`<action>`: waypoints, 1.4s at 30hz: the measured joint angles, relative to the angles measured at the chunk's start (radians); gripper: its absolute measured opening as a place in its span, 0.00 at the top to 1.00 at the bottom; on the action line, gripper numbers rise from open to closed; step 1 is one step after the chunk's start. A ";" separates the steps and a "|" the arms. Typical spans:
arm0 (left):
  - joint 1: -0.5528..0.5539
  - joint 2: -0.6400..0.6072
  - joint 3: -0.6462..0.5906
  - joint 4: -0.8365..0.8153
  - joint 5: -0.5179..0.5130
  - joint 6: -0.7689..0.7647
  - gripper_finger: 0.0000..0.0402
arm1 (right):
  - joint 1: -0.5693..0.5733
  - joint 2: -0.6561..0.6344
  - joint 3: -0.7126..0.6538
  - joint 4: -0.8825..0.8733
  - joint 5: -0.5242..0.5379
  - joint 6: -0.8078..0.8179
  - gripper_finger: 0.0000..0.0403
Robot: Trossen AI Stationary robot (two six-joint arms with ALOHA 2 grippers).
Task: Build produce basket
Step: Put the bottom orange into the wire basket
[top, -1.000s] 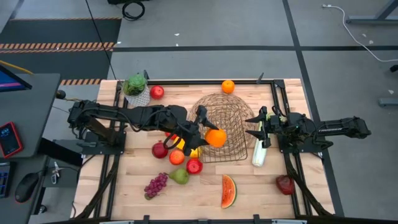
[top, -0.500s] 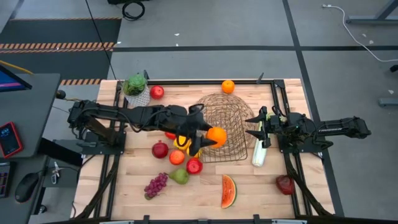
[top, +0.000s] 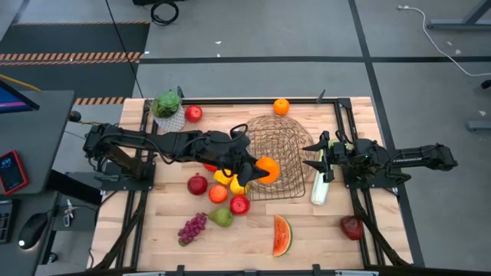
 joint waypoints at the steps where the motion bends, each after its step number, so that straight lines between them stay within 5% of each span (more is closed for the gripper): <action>1: 0.000 0.000 0.000 0.000 0.000 -0.003 0.30 | 0.000 0.000 0.000 0.000 0.000 0.000 0.43; 12: 0.000 0.000 0.000 0.001 -0.015 -0.235 0.30 | 0.000 0.000 0.000 0.000 0.000 0.000 0.43; 21: 0.000 0.000 0.000 0.001 -0.023 -0.870 0.30 | 0.000 0.000 0.000 0.000 0.000 0.000 0.43; 27: 0.007 0.000 0.000 0.000 -0.021 -1.155 0.30 | 0.000 0.000 0.000 0.000 0.000 0.000 0.43; 38: 0.032 0.000 0.000 0.000 -0.030 -1.179 0.30 | 0.000 0.000 0.000 0.000 0.000 0.000 0.43; 42: 0.031 0.000 0.000 -0.001 -0.122 -1.183 0.30 | 0.000 0.000 0.000 0.000 0.000 0.000 0.43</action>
